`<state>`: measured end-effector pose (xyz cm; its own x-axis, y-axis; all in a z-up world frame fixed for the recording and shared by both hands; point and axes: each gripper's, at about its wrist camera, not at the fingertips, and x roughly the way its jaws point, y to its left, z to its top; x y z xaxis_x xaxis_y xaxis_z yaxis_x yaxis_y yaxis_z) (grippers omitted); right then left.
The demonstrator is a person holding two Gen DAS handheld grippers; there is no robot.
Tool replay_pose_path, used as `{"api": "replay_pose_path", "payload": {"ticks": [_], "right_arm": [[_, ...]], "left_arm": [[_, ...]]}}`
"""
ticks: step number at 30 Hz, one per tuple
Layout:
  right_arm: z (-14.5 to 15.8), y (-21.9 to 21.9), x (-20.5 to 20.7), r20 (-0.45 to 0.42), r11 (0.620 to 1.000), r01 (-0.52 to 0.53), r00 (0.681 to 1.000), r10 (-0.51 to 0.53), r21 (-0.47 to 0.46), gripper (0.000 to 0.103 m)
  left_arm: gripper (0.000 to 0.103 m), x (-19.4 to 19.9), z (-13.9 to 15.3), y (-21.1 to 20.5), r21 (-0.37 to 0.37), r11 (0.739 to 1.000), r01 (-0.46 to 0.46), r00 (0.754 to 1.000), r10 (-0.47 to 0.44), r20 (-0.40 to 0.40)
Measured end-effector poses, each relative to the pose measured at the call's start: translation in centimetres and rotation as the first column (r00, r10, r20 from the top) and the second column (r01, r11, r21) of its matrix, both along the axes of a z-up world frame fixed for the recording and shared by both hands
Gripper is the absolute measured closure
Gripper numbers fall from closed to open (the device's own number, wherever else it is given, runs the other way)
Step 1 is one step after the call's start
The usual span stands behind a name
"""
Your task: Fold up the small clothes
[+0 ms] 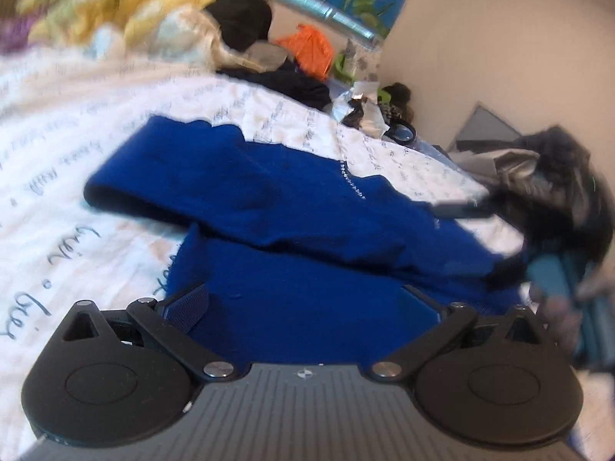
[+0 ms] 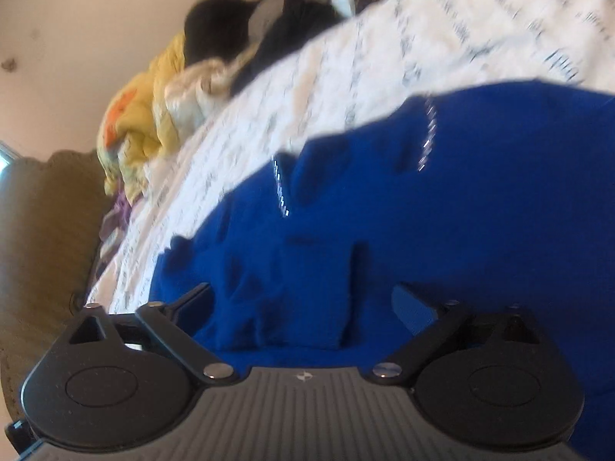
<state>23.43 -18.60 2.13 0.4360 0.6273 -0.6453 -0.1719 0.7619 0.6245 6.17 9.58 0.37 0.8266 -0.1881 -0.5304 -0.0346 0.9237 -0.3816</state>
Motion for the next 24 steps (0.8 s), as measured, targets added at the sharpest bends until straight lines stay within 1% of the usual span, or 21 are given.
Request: {"api": "replay_pose_path", "payload": {"ticks": [1, 2, 3, 4, 5, 6, 7, 9, 11, 13, 15, 17, 19, 20, 21, 22, 23, 24], "right_arm": [[0.1, 0.4, 0.2, 0.002, 1.0, 0.004, 1.0, -0.004, -0.025, 0.011], [0.2, 0.8, 0.4, 0.003, 0.998, 0.005, 1.0, -0.005, -0.055, 0.034], [0.1, 1.2, 0.6, 0.003, 0.995, 0.004, 1.0, -0.004, -0.102, 0.069], [0.0, 1.5, 0.7, 0.007, 0.989, 0.005, 1.0, -0.004, -0.146, 0.08], [0.0, 1.5, 0.6, 0.02, 0.988, -0.003, 1.0, 0.006, -0.154, 0.085], [0.1, 1.4, 0.4, 0.022, 0.987, -0.007, 1.0, 0.01, -0.16, 0.092], [0.3, 1.4, 0.3, 0.023, 0.987, -0.012, 1.0, 0.015, -0.159, 0.096], [1.3, 0.8, -0.4, 0.068, 0.99, -0.019, 0.997, 0.028, -0.138, 0.098], [3.1, -0.8, -1.0, 0.114, 0.996, -0.014, 0.993, 0.023, -0.085, 0.1], [5.2, -3.7, -1.4, 0.16, 0.999, 0.023, 0.987, -0.016, -0.044, 0.1], [6.0, -7.5, -1.7, 0.174, 0.994, 0.088, 0.982, -0.076, -0.061, 0.1], [5.8, -11.9, -1.6, 0.147, 0.981, 0.169, 0.977, -0.155, -0.092, 0.1], [4.6, -15.5, -1.4, 0.107, 0.961, 0.235, 0.97, -0.22, -0.149, 0.1], [3.4, -17.0, -1.3, 0.076, 0.954, 0.252, 0.967, -0.243, -0.162, 0.1], [2.1, -18.0, -1.3, 0.041, 0.954, 0.26, 0.966, -0.257, -0.15, 0.096], [1.1, -18.5, -1.3, 0.0, 0.953, 0.268, 0.963, -0.27, -0.141, 0.096], [0.7, -18.8, -1.6, -0.022, 0.951, 0.276, 0.959, -0.281, -0.138, 0.095], [0.7, -18.9, -1.9, -0.005, 0.949, 0.291, 0.956, -0.294, -0.124, 0.093]], "left_arm": [[0.0, -0.2, 0.1, -0.1, -0.003, 1.0, 0.003, 1.0, -0.003, 0.009], [0.0, -0.3, 0.1, -0.1, -0.001, 1.0, -0.004, 1.0, 0.004, 0.01], [0.0, -0.2, 0.0, 0.0, -0.003, 1.0, -0.005, 1.0, 0.005, 0.005], [0.0, -0.2, -0.1, 0.0, -0.008, 1.0, -0.004, 1.0, 0.004, 0.007], [0.0, -0.3, -0.2, 0.0, -0.016, 1.0, -0.006, 1.0, 0.007, 0.01], [0.0, -0.3, -0.2, 0.0, -0.02, 1.0, -0.007, 1.0, 0.007, 0.012], [0.0, -0.4, -0.3, -0.1, -0.021, 1.0, -0.006, 1.0, 0.006, 0.013], [0.0, -0.5, -0.3, 0.0, -0.022, 1.0, -0.006, 1.0, 0.007, 0.015], [0.0, -0.5, -0.3, 0.0, -0.022, 1.0, -0.006, 1.0, 0.006, 0.015], [0.0, -0.5, -0.3, -0.1, -0.026, 1.0, -0.007, 1.0, 0.008, 0.017], [0.0, -0.6, -0.4, -0.1, -0.029, 1.0, -0.008, 1.0, 0.009, 0.018], [0.0, -0.6, -0.4, -0.1, -0.029, 1.0, -0.009, 1.0, 0.009, 0.018], [0.0, -0.6, -0.4, -0.1, -0.027, 1.0, -0.01, 1.0, 0.011, 0.017], [0.0, -0.6, -0.3, -0.2, -0.025, 1.0, -0.009, 1.0, 0.009, 0.015], [0.0, -0.5, -0.2, -0.2, -0.022, 1.0, -0.007, 1.0, 0.008, 0.01], [0.0, -0.4, 0.1, -0.1, -0.018, 1.0, -0.003, 1.0, 0.003, 0.005], [0.0, -0.1, 0.7, 0.3, -0.01, 1.0, -0.004, 1.0, 0.004, 0.007], [0.0, 0.3, 1.5, 0.9, -0.009, 1.0, -0.022, 1.0, 0.022, 0.021]]}}
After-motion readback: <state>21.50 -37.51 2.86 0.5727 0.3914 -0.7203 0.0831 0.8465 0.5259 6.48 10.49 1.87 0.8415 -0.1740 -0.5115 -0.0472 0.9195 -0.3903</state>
